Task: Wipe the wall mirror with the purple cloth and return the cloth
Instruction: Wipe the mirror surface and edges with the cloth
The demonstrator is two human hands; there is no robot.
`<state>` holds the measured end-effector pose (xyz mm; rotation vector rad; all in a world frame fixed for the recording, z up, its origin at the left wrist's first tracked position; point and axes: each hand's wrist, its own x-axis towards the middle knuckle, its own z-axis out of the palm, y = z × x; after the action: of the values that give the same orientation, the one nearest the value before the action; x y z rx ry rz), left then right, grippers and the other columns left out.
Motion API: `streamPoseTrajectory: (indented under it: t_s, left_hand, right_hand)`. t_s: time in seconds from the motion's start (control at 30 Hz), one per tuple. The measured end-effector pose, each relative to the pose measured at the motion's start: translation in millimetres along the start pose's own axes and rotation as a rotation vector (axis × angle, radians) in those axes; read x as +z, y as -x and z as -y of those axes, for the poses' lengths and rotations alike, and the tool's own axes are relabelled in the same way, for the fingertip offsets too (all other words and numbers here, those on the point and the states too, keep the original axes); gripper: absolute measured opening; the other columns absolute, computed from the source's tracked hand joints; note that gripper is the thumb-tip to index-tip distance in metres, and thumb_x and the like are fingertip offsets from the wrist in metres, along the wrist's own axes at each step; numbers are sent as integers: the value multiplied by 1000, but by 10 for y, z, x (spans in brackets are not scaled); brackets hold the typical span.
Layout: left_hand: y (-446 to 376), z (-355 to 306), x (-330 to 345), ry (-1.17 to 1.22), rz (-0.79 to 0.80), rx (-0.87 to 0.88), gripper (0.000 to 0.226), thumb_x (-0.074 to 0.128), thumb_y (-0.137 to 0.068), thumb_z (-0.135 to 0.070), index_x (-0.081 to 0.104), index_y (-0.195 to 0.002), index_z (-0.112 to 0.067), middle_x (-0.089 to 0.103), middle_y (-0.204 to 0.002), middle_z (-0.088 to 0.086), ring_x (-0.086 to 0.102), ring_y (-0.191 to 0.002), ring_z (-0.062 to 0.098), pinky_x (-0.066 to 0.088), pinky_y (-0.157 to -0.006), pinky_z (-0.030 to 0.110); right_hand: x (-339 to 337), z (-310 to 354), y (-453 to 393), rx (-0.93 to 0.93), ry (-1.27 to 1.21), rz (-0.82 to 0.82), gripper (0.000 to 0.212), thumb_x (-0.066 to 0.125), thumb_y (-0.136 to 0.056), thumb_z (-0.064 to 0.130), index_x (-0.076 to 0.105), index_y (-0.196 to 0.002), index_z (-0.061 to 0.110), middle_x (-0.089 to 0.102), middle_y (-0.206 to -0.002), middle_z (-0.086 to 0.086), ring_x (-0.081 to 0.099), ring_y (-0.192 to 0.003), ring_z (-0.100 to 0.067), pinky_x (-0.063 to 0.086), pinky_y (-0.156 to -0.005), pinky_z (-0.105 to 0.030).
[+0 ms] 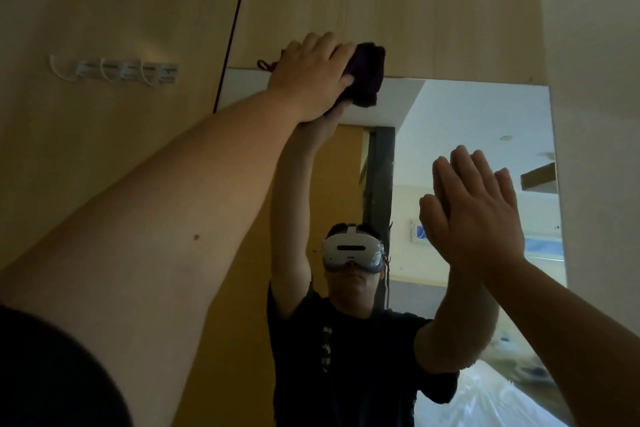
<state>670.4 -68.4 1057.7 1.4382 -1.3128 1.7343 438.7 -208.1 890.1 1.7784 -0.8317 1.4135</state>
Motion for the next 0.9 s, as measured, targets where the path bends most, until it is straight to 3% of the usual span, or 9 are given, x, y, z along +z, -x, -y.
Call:
streamPoseTrajectory:
  t_s: [0.1,0.2,0.43,0.63,0.73,0.9]
  left_hand:
    - [104,-73,204,67,89,-25,63,30,-106,-48,14,-159,-18,21,-163,8,21,-147,30,22,-116,48]
    - [338,-176,251,103,97,66,65,26,-106,-50,11,-160,-16,10,-167,5,10,-153,24,12,-122,45]
    - [1484,-613,313,132,58,170,63,31,-103,-51,33,-154,-15,31,-161,6,27,-148,25,23,-120,48]
    - [2697,-1051,299,193,87,259,58,36,-103,-49,39,-150,-16,34,-159,5,31,-147,27,25,-118,50]
    - [2916,-1121,335,174,65,257,53,41,-103,-47,44,-147,-17,39,-157,5,37,-144,28,30,-115,49]
    - [2814,-1080,373,192,-81,299,36,51,-104,-37,53,-135,-18,60,-131,5,57,-114,27,44,-95,42]
  right_hand:
    - [3,7,-1,-3,-4,-8,63,16,-99,55,30,-150,22,21,-163,-8,9,-153,-29,10,-122,-54]
    - [-8,14,10,1,-14,-17,61,21,-99,53,31,-150,21,21,-163,-9,9,-153,-30,8,-122,-53]
    - [-42,15,3,-1,-39,-9,60,24,-99,52,33,-149,21,23,-163,-9,11,-152,-31,9,-122,-54]
    - [-85,-72,55,-43,-95,6,58,25,-99,50,40,-145,18,31,-159,-11,18,-150,-33,14,-121,-55]
    - [-144,-182,99,-37,-100,3,58,25,-100,48,39,-147,17,28,-160,-13,16,-151,-32,11,-121,-53]
    - [-227,-420,132,37,1,5,61,19,-101,49,35,-149,17,23,-161,-15,12,-152,-34,12,-120,-58]
